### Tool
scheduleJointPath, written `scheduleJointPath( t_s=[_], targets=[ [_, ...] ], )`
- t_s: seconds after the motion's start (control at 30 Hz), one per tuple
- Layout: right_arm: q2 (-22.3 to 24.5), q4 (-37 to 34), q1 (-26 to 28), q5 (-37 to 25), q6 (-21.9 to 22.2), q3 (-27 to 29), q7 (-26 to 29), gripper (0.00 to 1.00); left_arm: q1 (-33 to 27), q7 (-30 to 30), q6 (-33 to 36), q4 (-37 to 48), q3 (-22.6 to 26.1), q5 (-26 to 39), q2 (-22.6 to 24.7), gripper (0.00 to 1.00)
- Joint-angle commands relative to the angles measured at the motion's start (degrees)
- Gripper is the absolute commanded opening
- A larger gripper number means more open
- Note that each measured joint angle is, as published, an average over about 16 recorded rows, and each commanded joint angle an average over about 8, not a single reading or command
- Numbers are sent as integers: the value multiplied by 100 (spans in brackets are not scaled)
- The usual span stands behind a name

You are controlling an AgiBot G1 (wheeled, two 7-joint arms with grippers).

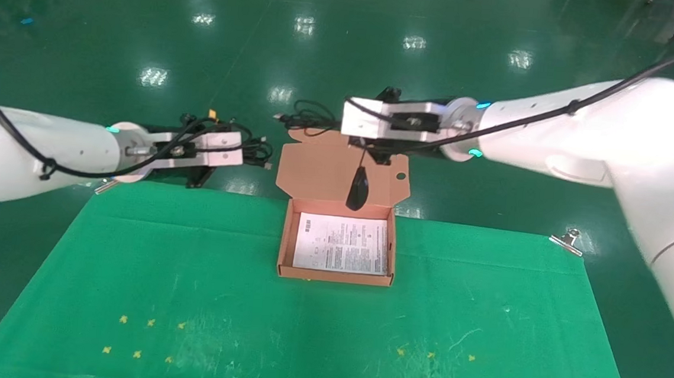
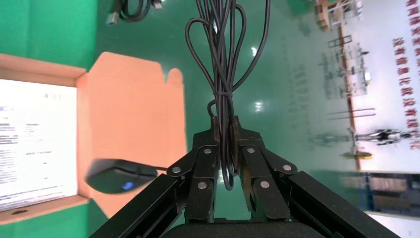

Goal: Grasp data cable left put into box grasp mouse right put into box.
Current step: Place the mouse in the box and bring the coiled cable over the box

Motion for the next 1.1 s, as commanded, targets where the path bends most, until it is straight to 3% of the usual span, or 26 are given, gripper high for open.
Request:
scheduleJointPath(
  t_s=[0.03, 0.53, 1.1],
  targets=[
    [-67, -92, -63, 4, 25, -12, -32, 0, 39, -126, 45, -28, 30, 134, -15, 0],
    [-231, 20, -548, 681, 368, -786, 138, 0, 309, -1349, 909, -927, 170, 1287, -387, 0],
    [-255, 497, -908, 1764, 1055, -2162, 835, 0, 377, -1617, 1091, -1221, 183, 1513, -434, 0]
  ],
)
